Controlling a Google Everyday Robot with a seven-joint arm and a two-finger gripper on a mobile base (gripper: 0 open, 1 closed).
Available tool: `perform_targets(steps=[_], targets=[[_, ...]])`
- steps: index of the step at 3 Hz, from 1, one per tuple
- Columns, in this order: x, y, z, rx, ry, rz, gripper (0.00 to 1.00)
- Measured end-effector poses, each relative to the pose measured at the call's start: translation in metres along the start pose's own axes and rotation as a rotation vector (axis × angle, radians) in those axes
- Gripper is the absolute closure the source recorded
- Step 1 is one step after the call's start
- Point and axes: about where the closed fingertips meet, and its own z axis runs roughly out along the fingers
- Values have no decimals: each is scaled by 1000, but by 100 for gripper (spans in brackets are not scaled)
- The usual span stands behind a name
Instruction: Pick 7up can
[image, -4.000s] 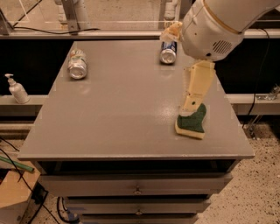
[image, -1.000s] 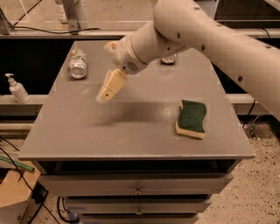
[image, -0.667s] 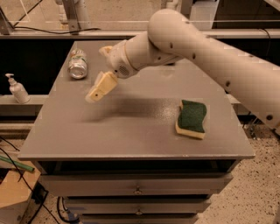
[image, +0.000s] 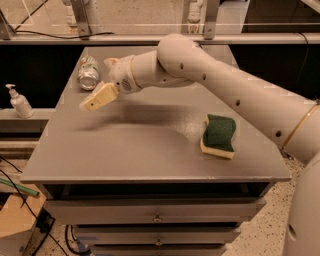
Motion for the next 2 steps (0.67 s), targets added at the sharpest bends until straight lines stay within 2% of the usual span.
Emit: perform_targets(steps=[1,2], targets=[[-4,-20,16,44,-47,28,0],[-4,-38,34,94,-55,41,0]])
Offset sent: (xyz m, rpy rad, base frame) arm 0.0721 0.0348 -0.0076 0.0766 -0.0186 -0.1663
